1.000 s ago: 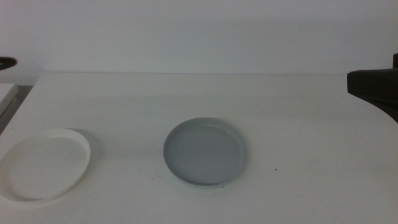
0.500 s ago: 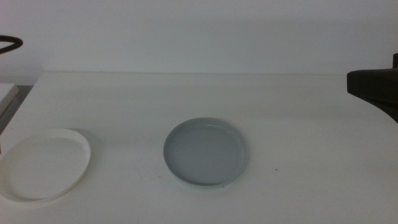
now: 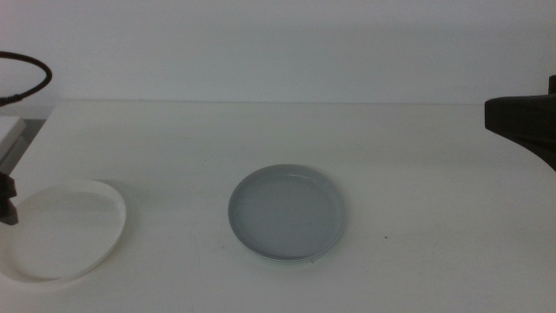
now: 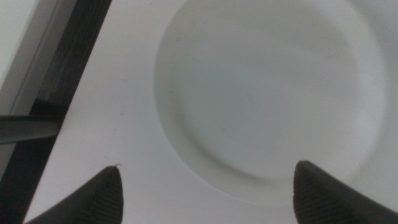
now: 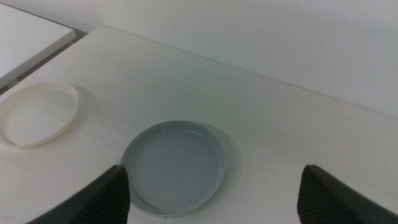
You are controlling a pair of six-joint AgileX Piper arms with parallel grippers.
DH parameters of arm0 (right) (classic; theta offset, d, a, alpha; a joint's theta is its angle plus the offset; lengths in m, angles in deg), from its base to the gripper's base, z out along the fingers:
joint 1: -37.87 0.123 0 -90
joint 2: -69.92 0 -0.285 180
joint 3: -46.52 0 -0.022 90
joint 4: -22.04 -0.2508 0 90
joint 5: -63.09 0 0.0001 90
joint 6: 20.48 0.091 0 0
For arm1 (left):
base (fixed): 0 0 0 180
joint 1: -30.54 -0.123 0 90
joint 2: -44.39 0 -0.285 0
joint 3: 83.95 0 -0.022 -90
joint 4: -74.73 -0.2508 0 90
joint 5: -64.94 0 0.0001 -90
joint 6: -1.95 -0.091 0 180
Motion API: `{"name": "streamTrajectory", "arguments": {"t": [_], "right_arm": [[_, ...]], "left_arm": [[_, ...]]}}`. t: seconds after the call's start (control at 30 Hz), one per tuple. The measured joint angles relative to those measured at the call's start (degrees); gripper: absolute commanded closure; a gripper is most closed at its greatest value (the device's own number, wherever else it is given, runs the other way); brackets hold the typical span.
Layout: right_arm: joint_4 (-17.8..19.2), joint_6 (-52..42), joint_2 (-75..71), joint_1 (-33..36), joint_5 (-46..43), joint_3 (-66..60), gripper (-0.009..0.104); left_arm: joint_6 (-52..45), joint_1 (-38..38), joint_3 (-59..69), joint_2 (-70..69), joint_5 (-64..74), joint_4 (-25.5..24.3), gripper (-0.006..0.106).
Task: Stack the three bowls on top of each other.
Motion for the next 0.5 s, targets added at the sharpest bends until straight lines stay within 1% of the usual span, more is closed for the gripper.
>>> {"name": "streamTrajectory", "arguments": {"t": [0.2, 0.5], "right_arm": [[0.0, 0.0, 0.0, 0.0, 0.0, 0.0, 0.004], [0.0, 0.0, 0.0, 0.0, -0.02, 0.0, 0.004]], "left_arm": [[-2.97, -3.75, -5.31, 9.39, 0.86, 0.22, 0.007], [-7.36, -4.4, -9.61, 23.13, -4.48, 0.22, 0.007]]}}
